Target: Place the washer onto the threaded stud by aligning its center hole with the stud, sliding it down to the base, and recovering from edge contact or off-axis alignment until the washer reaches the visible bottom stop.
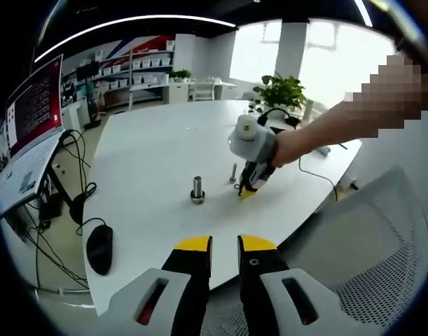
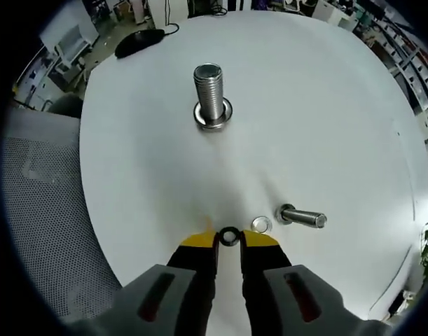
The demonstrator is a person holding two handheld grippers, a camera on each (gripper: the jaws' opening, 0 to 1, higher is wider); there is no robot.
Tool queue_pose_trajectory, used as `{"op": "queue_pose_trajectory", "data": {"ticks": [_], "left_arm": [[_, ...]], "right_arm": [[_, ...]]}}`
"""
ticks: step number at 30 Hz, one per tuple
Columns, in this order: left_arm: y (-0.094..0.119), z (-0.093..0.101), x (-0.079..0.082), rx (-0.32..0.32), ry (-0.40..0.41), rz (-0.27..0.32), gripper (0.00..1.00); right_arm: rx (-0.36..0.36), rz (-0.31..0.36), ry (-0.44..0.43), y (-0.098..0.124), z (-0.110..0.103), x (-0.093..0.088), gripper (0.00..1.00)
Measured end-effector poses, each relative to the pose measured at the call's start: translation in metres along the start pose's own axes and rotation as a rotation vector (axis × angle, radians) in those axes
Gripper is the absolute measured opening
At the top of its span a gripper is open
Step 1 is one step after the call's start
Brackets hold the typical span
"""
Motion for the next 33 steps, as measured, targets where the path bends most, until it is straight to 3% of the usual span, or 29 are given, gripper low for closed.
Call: {"op": "queue_pose_trajectory", "data": {"ticks": [6, 12, 15, 23, 33], "left_arm": [[0.000, 0.000, 0.000, -0.001, 0.000, 0.001, 0.12], [0.000, 0.002, 0.001, -0.003, 0.000, 0.002, 0.12], [0.000, 0.002, 0.001, -0.005, -0.002, 0.001, 0.12], [0.000, 0.000, 0.000, -0.004, -0.001, 0.001, 0.12], [0.000, 0.000, 0.000, -0.002, 0.000, 0.003, 0.12]], "right_arm": [[-0.024, -0.015, -0.021, 0.000, -0.004, 0.000, 0.14], [-0.053, -0.035, 0.017, 0.005, -0.016, 0.002, 0.14], [-0.037, -0.010, -0.043, 0.009, -0.010, -0.002, 0.13], [-0.049, 0.027, -0.091, 0.014, -0.001, -0.001, 0.13], [-0.076, 0.066, -0.092, 0.039, 0.010, 0.005, 0.13]]}}
Point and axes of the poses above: the point that each gripper's makers call its tool centre point, and the gripper's own axes: y roughly backward along the fingers, z roughly to its right, x roughly out of its top, the point moved 7 cm from there along y, roughly backward along the fingers, and after that the axes turned 13 degrees about y, right-handed, at the moved point
